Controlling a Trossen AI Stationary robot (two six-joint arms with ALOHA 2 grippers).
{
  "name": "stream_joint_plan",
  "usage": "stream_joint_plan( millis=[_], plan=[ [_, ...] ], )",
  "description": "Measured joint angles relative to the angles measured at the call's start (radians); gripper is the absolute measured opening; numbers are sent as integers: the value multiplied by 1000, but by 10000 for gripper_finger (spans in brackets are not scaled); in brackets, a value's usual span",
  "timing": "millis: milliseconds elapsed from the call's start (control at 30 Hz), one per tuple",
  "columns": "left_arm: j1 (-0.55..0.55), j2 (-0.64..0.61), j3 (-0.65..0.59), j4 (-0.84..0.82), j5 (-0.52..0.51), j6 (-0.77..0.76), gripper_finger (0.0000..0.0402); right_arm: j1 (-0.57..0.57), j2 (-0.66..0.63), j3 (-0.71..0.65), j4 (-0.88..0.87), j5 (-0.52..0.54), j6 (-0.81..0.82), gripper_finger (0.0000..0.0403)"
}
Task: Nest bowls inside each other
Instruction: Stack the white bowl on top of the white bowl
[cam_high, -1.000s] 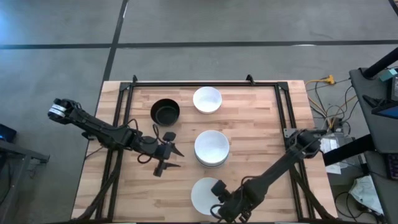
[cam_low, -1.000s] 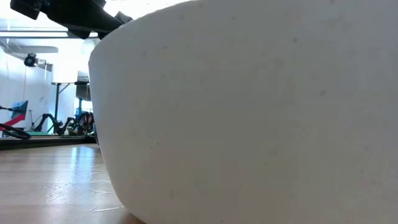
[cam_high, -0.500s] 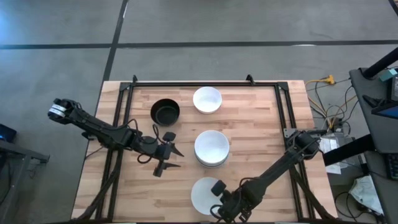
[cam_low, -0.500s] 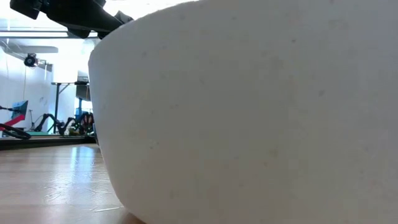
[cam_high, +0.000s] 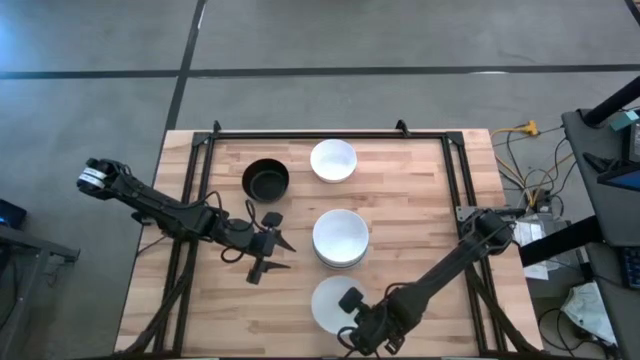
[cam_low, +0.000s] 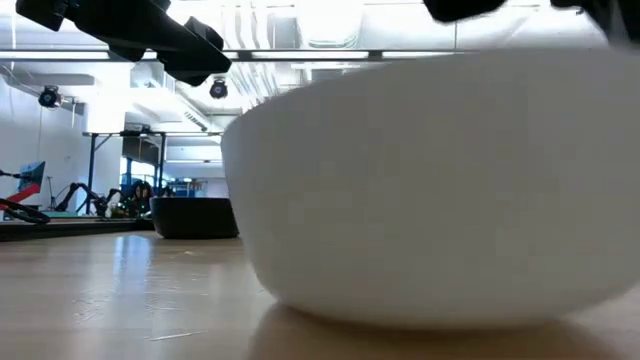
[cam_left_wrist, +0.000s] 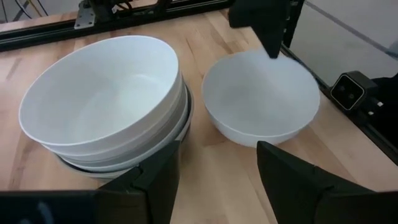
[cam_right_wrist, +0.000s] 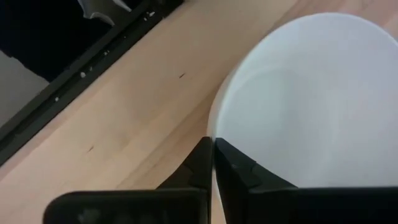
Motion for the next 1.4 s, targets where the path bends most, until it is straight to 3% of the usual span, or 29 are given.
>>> stream_joint_plan(
  millis=[433, 633, 767, 900, 1100, 1400],
  plan=[
    [0, 0, 0, -6, 0, -1, 196, 0, -5, 363, -248, 8, -29, 9],
    [-3, -33, 1, -65, -5, -8, 196, 2, -5, 484, -392, 174, -26, 9],
    [-22, -51, 1, -90, -66, -8, 196, -15, -5, 482, -449, 255, 7, 9],
    [-27, -74, 1, -111, -119, 3, 196, -65, -5, 465, -481, 262, 23, 9],
    [-27, -156, 31, -193, -302, 18, 196, -165, -29, 461, -570, 258, 24, 9],
    [-39, -190, 5, -264, -344, 10, 196, -291, -264, 266, -448, 155, 36, 9]
  ],
)
